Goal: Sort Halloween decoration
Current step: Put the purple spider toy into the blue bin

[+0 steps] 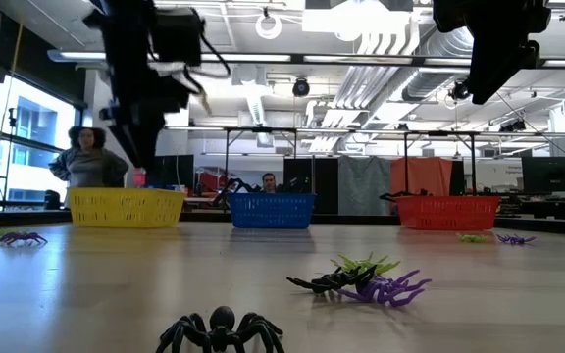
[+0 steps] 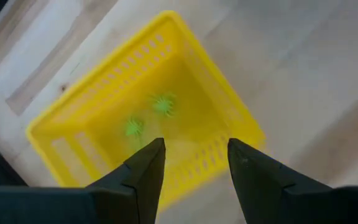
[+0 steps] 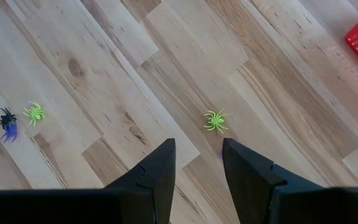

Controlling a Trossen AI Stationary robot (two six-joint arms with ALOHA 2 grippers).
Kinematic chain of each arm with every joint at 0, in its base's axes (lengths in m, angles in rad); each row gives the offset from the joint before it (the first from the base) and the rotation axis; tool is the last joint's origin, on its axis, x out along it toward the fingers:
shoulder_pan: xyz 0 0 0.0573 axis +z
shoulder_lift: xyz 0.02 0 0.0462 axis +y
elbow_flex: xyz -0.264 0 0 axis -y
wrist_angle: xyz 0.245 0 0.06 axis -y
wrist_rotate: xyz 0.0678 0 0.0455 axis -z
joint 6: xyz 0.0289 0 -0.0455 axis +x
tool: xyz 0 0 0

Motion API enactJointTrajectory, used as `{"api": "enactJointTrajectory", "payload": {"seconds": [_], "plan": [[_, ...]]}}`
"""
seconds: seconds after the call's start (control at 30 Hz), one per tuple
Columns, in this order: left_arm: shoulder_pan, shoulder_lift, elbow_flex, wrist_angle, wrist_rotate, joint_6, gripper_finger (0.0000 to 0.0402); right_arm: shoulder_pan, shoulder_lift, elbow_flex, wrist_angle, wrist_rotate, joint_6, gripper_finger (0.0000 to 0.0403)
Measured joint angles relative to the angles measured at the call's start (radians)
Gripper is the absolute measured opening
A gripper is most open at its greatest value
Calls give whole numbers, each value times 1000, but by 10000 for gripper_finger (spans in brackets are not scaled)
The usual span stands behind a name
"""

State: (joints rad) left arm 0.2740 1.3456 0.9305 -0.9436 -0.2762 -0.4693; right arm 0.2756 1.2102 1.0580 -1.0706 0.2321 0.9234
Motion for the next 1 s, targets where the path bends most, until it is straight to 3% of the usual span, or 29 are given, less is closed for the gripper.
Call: {"api": "enactJointTrajectory", "payload": {"seconds": [0.17,0.3,0.6,0.77,1.0], "plan": [[-160,-146,1,-97,19,-216,163,0,0,0,0,0,0,130],[-356,-199,1,-147,49,-465,163,0,0,0,0,0,0,130],[-762,-92,1,-217,82,-982,163,0,0,0,0,0,0,130],[-870,41,1,-194,119,-1082,163,0,0,0,0,0,0,130],[-918,172,1,-131,102,-1038,163,0,0,0,0,0,0,130]]}}
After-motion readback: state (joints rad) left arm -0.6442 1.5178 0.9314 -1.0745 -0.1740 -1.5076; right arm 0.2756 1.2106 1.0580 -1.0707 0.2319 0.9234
